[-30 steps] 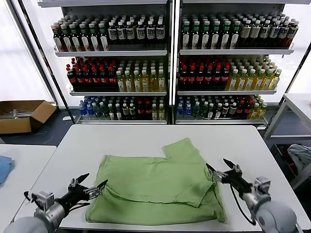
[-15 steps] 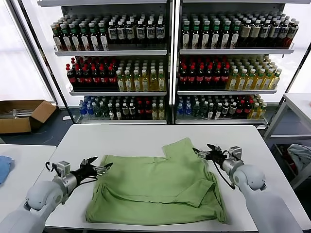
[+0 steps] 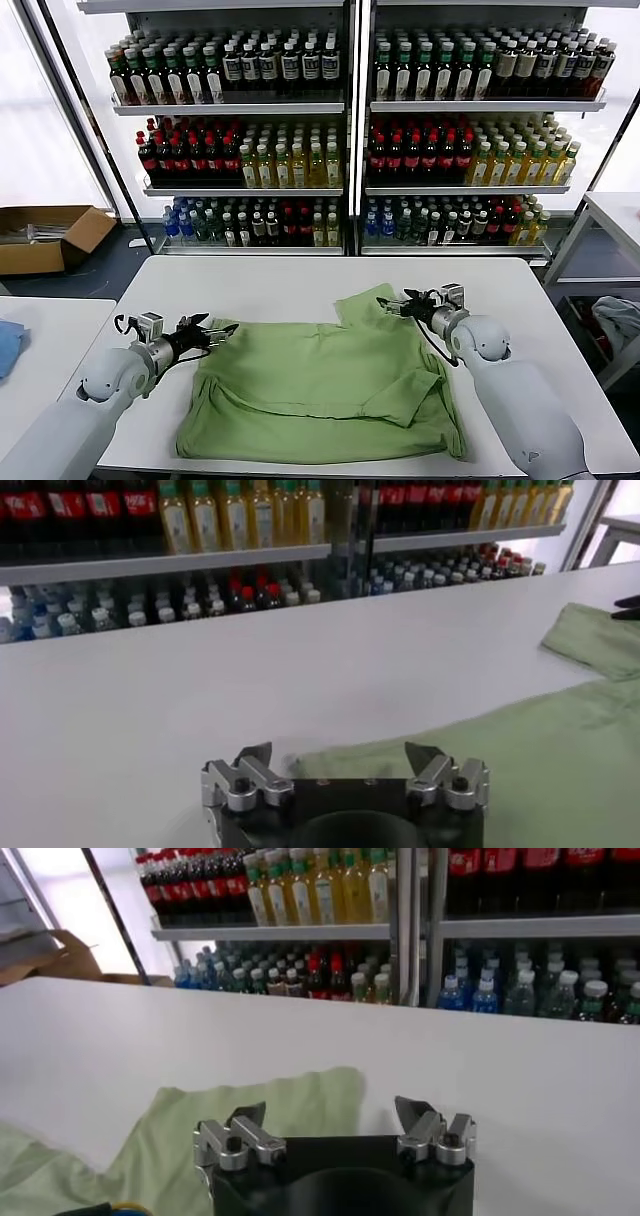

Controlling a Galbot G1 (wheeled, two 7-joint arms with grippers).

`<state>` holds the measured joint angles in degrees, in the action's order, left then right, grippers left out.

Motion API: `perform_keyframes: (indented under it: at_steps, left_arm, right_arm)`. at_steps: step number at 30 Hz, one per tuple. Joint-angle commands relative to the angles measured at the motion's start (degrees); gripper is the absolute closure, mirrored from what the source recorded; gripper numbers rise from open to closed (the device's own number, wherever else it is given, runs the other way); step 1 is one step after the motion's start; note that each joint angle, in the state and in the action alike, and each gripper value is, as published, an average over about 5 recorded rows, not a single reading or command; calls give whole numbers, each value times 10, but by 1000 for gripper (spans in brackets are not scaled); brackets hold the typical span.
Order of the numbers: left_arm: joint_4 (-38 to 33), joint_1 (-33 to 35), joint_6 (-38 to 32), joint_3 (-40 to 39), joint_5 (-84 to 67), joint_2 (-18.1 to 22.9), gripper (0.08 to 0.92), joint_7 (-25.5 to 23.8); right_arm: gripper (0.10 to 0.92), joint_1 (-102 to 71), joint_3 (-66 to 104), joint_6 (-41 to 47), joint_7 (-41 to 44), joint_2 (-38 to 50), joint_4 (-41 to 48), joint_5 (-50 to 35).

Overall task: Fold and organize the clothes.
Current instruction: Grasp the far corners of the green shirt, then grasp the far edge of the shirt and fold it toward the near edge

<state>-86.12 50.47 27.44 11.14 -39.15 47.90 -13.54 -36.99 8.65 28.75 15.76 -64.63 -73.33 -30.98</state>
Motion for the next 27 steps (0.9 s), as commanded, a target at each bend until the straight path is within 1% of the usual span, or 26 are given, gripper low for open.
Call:
perform_keyframes:
  at_steps: [1,12,18,22,25,27]
  left_arm:
    - [21,-4,10,-23,-2,5,248,-1]
    - [14,4,22,-21,-4,7,559,-5]
    - [4,9,16,-8,-8,10,732,3]
    - [-21,18,5,13,-18,11,850,15]
    - [-56,34,1,38,-25,10,899,21]
    - [-85,50,1,58,-27,8,903,24]
  right_arm:
    - [276,23,-26,4,9,-14,39,16]
    - [587,6,-16,-7,0,-15,17,3]
    - [761,-13,6,-26,-4,-8,-28,-41]
    - [875,-35,30,-32,-11,1,-77,-76]
    - [917,-66,55,-30,-18,13,-134,-99]
    - [919,-95,73,-30,-21,25,-178,-108]
